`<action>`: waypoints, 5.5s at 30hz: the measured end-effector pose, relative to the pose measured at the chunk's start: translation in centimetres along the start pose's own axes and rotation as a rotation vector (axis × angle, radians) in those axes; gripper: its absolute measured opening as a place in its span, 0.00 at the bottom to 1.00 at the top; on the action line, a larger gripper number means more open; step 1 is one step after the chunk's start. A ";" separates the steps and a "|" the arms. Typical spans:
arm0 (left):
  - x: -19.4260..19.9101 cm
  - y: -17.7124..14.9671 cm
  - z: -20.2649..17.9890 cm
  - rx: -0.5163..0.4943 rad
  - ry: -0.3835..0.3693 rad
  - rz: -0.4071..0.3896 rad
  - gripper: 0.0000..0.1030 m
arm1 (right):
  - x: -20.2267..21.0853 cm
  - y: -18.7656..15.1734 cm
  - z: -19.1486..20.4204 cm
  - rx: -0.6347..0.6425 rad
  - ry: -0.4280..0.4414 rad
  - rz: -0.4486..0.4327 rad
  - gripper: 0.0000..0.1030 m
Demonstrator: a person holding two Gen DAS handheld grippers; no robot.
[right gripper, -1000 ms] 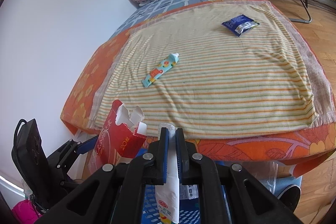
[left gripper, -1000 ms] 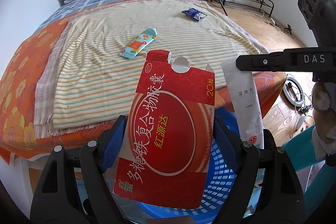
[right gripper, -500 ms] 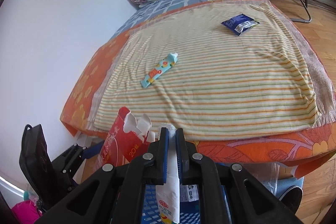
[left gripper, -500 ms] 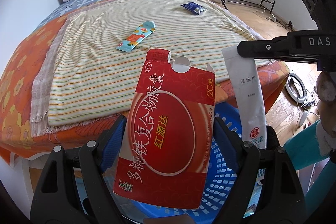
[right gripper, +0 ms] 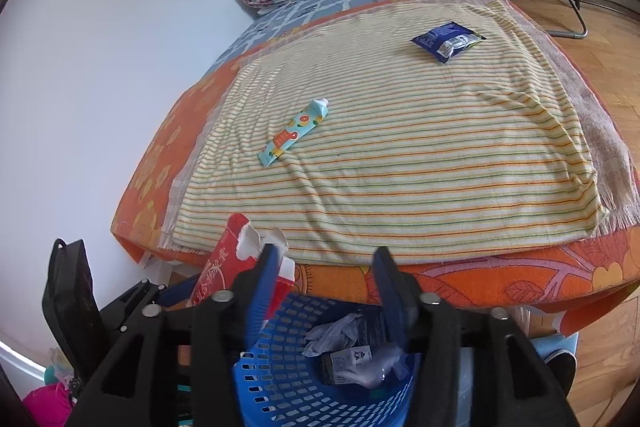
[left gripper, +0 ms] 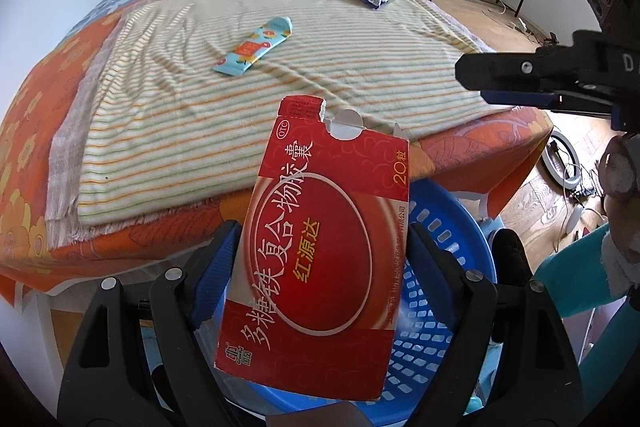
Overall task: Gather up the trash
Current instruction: 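Open both tools to drop the tissue pack and tube into the basket, then move both open tools back over the bed toward the juice carton and wrapper, then grasp the light-blue juice carton with the left tool while the right tool grasps the blue wrapper, then carry the juice carton and blue wrapper with both tools over the blue basket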
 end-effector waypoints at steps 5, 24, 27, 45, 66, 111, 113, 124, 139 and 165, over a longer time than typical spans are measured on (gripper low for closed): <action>-0.8 -0.2 0.2 0.013 -0.006 0.029 0.84 | -0.3 -0.4 -0.1 0.004 -0.002 0.023 0.57; -0.7 0.0 0.4 0.040 -0.027 0.042 0.84 | -0.7 -1.0 -0.8 0.003 -0.010 0.059 0.57; -0.6 0.6 0.4 0.030 -0.023 0.032 0.84 | -0.8 -0.8 -1.0 0.003 -0.023 0.060 0.59; -0.5 5.2 1.0 -0.029 0.025 -0.040 0.84 | 0.1 1.8 -2.7 0.058 -0.167 0.032 0.83; -4.9 12.7 4.2 -0.084 0.023 -0.001 0.84 | -0.9 13.8 -9.6 0.000 -0.260 -0.076 0.95; -12.2 19.0 4.0 -0.164 0.002 0.024 0.37 | -13.4 27.0 -17.8 -0.215 -0.369 0.014 0.43; -11.6 19.1 4.1 -0.160 0.006 0.012 0.37 | -12.7 27.2 -17.2 -0.192 -0.369 0.003 0.36; -8.6 19.5 4.6 -0.137 0.017 -0.039 0.36 | -8.2 27.3 -13.7 -0.093 -0.317 -0.092 0.35; -3.1 18.6 5.6 -0.087 0.018 -0.128 0.21 | -2.0 23.5 -6.2 0.123 -0.290 -0.157 0.35; 5.7 12.6 2.9 -0.063 -0.033 -0.203 0.21 | 3.8 11.5 2.9 0.301 -0.134 -0.139 0.35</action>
Point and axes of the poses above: each gripper's, at about its wrist camera, not at the fingertips, and x roughly against the way its jaws point, z to its left, y to its top, the point moved 6 cm from there along -x, roughly the way its jaws point, and after that the axes turned 5 degrees about y, right-handed, at the moved point
